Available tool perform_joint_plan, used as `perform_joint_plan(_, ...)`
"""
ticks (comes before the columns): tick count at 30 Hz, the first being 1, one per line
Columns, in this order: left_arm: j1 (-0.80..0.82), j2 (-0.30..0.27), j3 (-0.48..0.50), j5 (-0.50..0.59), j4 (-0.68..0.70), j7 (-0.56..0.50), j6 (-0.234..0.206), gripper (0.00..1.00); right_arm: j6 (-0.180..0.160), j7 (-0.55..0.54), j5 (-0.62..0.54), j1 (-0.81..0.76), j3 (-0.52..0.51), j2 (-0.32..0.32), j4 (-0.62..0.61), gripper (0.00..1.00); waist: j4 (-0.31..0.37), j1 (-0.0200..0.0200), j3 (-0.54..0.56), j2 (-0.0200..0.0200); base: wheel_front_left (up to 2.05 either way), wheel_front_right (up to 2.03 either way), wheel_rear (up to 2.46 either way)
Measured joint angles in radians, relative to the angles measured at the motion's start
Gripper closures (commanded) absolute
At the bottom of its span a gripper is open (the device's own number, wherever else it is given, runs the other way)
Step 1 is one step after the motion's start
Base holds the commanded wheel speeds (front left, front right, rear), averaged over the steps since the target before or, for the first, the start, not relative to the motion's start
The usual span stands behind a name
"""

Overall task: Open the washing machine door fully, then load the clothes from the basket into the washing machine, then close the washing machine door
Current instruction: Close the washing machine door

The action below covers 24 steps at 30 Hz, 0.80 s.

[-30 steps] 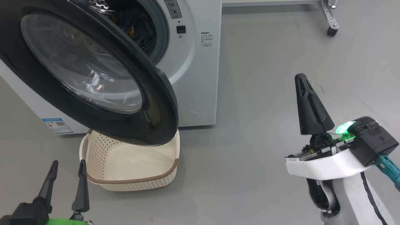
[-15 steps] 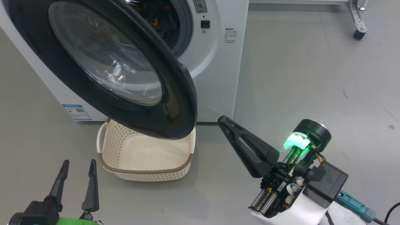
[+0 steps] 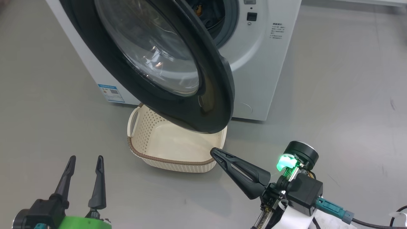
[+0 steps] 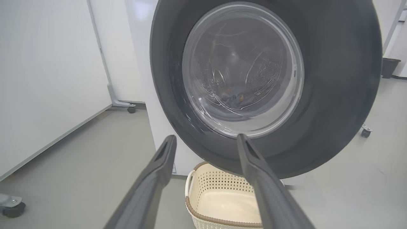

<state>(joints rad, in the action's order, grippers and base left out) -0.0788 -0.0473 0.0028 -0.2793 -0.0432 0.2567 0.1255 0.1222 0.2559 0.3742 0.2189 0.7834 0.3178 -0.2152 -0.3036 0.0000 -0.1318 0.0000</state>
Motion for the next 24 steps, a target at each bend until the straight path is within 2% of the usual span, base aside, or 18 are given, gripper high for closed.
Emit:
perform_joint_plan(7,0.013,0.001,-0.021,-0.023,0.026,0.000,0.000,0.00,0.000,-0.014,0.013,0.031,-0.031,0.005,0.050,1.00,-0.053,0.0000,-0.051,0.0000,0.00,0.00,0.00)
perform_joint_plan(17,0.075,0.005,-0.077,-0.123,0.051,0.000,0.000,0.00,0.000,-0.050,0.023,0.128,-0.081,0.024,0.119,1.00,-0.115,0.0000,-0.150,0.0000,0.00,0.00,0.00)
perform_joint_plan(24,0.106,0.007,-0.103,-0.155,0.053,0.000,0.000,0.00,0.000,-0.072,0.038,0.178,-0.100,0.030,0.180,1.00,-0.155,0.0000,-0.205,0.0000,0.00,0.00,0.00)
